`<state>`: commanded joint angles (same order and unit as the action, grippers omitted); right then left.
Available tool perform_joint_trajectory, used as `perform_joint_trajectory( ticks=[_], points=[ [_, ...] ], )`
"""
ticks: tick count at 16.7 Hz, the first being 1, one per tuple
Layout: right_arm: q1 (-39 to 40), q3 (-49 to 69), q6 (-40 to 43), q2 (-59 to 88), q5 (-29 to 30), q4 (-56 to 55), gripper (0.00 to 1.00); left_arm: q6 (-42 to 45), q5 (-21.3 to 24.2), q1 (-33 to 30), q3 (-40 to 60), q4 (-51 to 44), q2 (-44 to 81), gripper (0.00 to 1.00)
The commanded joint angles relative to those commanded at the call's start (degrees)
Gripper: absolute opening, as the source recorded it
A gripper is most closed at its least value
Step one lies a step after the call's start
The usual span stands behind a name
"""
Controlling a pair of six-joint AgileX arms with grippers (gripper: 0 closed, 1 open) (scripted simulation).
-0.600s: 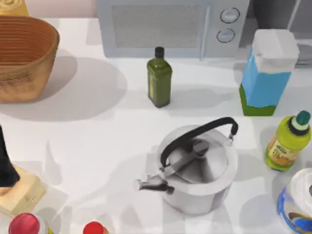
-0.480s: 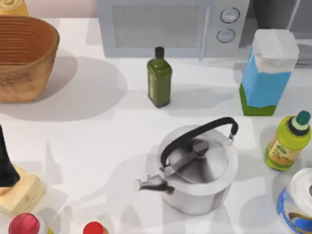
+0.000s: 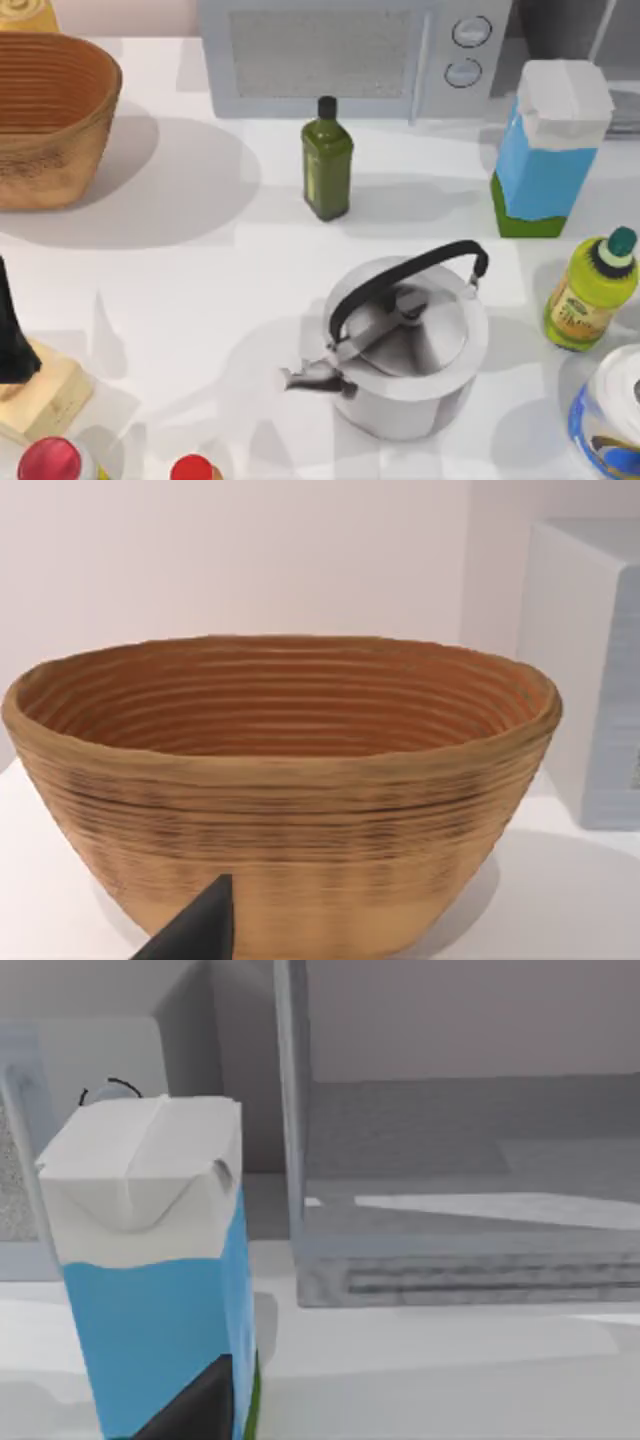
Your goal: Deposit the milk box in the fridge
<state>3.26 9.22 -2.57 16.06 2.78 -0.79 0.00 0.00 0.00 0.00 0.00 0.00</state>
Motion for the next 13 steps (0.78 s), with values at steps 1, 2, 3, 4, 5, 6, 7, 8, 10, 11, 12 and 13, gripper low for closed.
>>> perform_joint_trajectory(
  ticks=[1,2,3,4,5,6,7,8,10,11,12,13],
  points=[
    [0.7,2.1,-0.6,3.6,0.6,-0.2,1.0,0.0,0.0,0.0,0.0,0.0,0.0,1.0],
    [1.5,4.3,-1.2,7.6,1.3,-0.4,1.0,0.0,0.0,0.0,0.0,0.0,0.0,1.0],
    [2.4,6.6,-1.8,11.7,1.9,-0.6,1.0,0.0,0.0,0.0,0.0,0.0,0.0,1.0],
    [3.2,9.0,-2.4,16.0,2.6,-0.8,1.0,0.0,0.0,0.0,0.0,0.0,0.0,1.0],
    [4.1,11.5,-3.1,20.4,3.4,-1.0,1.0,0.0,0.0,0.0,0.0,0.0,0.0,1.0],
    [5.1,14.0,-3.8,25.0,4.1,-1.2,1.0,0.0,0.0,0.0,0.0,0.0,0.0,1.0],
    [6.0,16.6,-4.4,29.6,4.8,-1.5,1.0,0.0,0.0,0.0,0.0,0.0,0.0,1.0],
    [6.9,19.2,-5.1,34.2,5.6,-1.7,1.0,0.0,0.0,0.0,0.0,0.0,0.0,1.0],
    [8.8,24.3,-6.4,43.4,7.0,-2.2,1.0,0.0,0.0,0.0,0.0,0.0,0.0,1.0],
    [9.7,26.8,-7.0,48.0,7.7,-2.4,1.0,0.0,0.0,0.0,0.0,0.0,0.0,1.0],
    [10.6,29.2,-7.6,52.4,8.3,-2.6,1.0,0.0,0.0,0.0,0.0,0.0,0.0,1.0],
    [11.4,31.5,-8.2,56.7,9.0,-2.8,1.0,0.0,0.0,0.0,0.0,0.0,0.0,1.0]
  ],
)
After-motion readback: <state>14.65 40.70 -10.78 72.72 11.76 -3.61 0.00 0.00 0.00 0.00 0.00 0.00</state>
